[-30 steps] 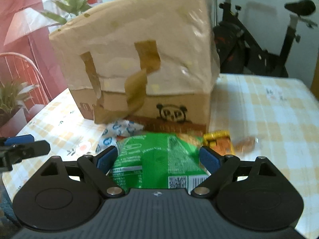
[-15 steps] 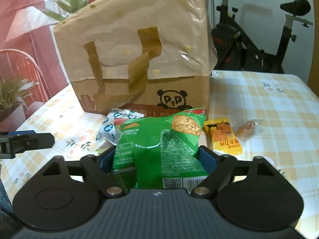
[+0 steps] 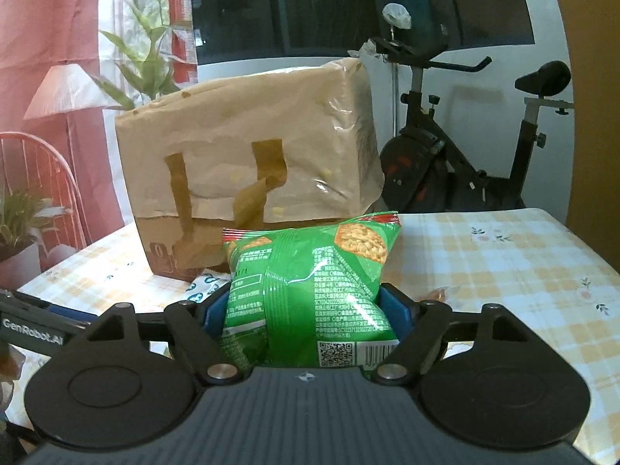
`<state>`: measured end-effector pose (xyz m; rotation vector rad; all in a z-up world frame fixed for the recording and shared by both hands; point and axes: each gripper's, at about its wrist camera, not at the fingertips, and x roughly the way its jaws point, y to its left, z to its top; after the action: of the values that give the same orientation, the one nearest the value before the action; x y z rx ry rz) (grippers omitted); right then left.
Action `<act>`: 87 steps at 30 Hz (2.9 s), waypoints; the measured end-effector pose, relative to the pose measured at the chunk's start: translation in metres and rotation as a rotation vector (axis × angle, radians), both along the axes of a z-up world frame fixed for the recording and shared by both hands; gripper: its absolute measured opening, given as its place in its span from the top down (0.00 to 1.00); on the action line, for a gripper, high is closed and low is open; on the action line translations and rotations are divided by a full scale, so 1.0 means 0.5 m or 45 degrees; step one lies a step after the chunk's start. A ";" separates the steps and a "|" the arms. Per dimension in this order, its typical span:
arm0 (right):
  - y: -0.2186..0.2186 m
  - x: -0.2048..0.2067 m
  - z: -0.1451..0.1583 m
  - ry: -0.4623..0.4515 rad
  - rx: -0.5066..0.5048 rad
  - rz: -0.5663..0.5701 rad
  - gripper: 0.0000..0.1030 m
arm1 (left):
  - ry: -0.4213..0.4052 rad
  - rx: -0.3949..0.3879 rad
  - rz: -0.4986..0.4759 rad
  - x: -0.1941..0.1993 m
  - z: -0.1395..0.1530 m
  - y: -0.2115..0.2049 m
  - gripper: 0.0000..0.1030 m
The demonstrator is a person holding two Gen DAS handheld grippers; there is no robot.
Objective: Organize snacks
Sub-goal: 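Grasp the green chip bag with the right tool, then grasp the gold sachet with the left tool while the right tool holds the green bag, then lift the gold sachet and green chip bag over the box and open both tools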
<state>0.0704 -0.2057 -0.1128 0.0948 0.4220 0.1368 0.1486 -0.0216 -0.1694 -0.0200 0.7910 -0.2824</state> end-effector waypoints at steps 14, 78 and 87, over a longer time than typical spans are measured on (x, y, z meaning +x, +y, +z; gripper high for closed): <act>-0.050 -0.007 -0.019 -0.015 0.106 -0.038 0.23 | 0.063 0.057 -0.039 0.071 -0.025 -0.081 0.17; -0.038 0.000 -0.022 0.041 0.086 0.009 0.23 | -0.154 0.019 -0.044 -0.014 0.032 0.008 0.51; -0.044 -0.036 0.058 -0.086 0.084 -0.017 0.23 | -0.298 -0.012 -0.061 -0.005 0.123 0.042 0.51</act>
<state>0.0525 -0.2276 -0.0836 0.1579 0.3496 0.1401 0.1463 -0.0004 -0.1078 0.0226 0.5584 -0.3271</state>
